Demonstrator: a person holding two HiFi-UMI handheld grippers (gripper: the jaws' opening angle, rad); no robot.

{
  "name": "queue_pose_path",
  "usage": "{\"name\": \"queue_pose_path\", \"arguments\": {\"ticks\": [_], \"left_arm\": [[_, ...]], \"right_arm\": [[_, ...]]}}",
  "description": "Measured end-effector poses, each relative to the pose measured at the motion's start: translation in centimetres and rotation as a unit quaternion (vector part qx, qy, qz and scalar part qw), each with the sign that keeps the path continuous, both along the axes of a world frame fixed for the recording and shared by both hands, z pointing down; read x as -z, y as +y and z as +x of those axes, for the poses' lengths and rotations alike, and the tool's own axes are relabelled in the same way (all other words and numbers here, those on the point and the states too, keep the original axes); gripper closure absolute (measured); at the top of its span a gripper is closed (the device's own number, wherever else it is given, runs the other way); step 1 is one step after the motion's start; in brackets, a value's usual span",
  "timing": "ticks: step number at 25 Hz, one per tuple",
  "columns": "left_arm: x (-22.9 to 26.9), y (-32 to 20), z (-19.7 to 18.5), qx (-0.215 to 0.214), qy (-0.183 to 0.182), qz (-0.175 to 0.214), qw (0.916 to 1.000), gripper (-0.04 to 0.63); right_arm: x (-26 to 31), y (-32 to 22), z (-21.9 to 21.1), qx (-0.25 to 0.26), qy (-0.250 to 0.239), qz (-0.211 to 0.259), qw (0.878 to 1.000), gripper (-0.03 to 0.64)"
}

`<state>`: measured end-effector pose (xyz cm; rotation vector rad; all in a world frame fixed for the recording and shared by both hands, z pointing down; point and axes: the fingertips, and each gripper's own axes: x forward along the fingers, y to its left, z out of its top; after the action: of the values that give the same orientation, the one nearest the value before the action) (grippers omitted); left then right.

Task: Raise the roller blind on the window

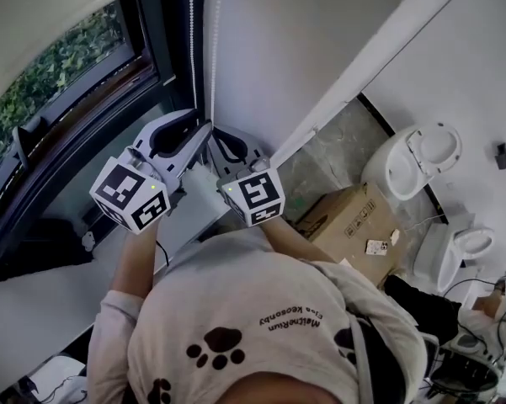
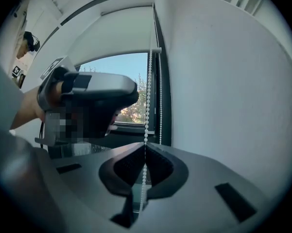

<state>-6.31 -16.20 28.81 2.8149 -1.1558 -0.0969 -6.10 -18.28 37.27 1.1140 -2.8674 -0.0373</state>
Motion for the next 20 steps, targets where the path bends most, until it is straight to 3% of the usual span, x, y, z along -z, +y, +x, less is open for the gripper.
{"name": "queue_pose_path", "arguments": {"ticks": [14, 20], "left_arm": [[9.4, -2.7, 1.4, -0.027, -0.025, 0.076, 0.9964, 0.493], [12.2, -3.0, 1.5, -0.029, -0.031, 0.092, 0.9949, 0.563]], "right_arm": [[-0.2, -0.2, -0.6, 0.007, 0.008, 0.005, 1.000, 0.607], [-0.1, 0.0, -0.6, 0.010, 0.010, 0.006, 1.000, 0.607]]}}
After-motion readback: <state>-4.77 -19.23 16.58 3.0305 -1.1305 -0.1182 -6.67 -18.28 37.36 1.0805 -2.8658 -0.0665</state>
